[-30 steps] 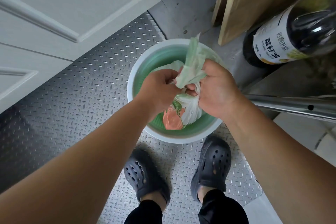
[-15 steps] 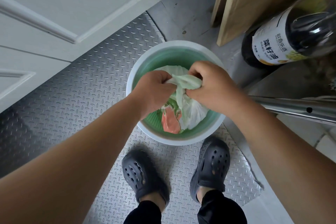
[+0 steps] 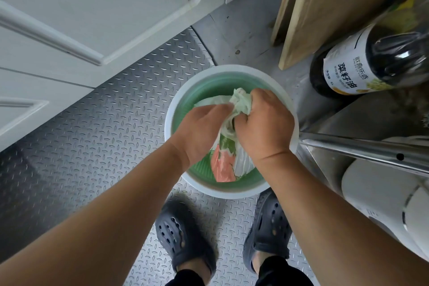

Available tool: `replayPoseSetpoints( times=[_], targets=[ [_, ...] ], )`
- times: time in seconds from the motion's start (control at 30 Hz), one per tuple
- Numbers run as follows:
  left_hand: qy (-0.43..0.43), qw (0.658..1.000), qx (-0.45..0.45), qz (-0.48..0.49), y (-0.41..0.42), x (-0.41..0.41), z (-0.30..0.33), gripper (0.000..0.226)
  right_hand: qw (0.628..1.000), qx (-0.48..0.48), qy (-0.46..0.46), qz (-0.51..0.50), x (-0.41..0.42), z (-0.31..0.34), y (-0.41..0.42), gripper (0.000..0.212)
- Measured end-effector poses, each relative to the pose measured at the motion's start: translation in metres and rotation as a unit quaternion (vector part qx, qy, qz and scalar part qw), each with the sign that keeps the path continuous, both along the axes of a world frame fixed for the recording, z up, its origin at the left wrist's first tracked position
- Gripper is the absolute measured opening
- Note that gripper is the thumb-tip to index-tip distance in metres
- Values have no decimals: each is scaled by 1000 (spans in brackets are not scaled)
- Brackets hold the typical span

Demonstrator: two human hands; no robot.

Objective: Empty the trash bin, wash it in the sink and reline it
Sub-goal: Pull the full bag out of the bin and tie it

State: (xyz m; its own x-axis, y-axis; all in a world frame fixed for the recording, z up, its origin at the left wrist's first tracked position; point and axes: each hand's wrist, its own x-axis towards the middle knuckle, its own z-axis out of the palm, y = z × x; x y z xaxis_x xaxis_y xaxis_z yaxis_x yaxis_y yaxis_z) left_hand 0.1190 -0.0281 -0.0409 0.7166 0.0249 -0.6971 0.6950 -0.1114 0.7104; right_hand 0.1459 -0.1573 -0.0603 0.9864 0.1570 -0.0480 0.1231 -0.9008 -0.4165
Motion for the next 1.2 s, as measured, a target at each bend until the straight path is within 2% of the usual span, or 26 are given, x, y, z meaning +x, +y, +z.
replayPoseSetpoints(
  times=[0.1,0.2,0.27,0.37,0.5,0.57,0.63,0.7,0.73,0.83,0.93,1.07,1.2],
  targets=[
    [44,998,-37,31,2,3,2,48,999,40,-33,9,-5,2,1,8],
    [93,978,-130,132,4,7,2,22,996,62,-53,24,-6,5,-1,7],
    [78,974,-133,168,7,6,1,18,996,60,-58,32,-6,7,-4,11],
    [64,985,-83,138,10,3,-3,21,996,59,-46,49,-4,8,-8,13],
    [38,990,51,122,18,3,-10,26,993,70,-13,95,-5,9,-19,34],
    [24,987,102,123,25,6,-12,24,992,70,-13,108,-8,13,-28,36],
    [1,982,183,47,33,6,-11,23,990,86,7,110,-10,16,-35,36],
    [-46,951,297,-79,41,3,-9,25,989,109,48,87,-13,18,-42,38],
    [-70,933,334,-112,45,2,-7,25,988,123,73,67,-15,18,-44,39],
    [-102,916,365,-132,54,-4,-4,25,979,155,132,0,-22,13,-52,40],
    [-86,909,389,-124,66,-12,-6,23,982,127,142,-16,-26,9,-59,46],
    [-32,916,393,-75,85,-24,-10,27,983,95,152,-25,-27,10,-73,43],
    [-28,923,381,-54,86,-29,-11,27,985,78,153,-21,-23,13,-77,42]
  ],
)
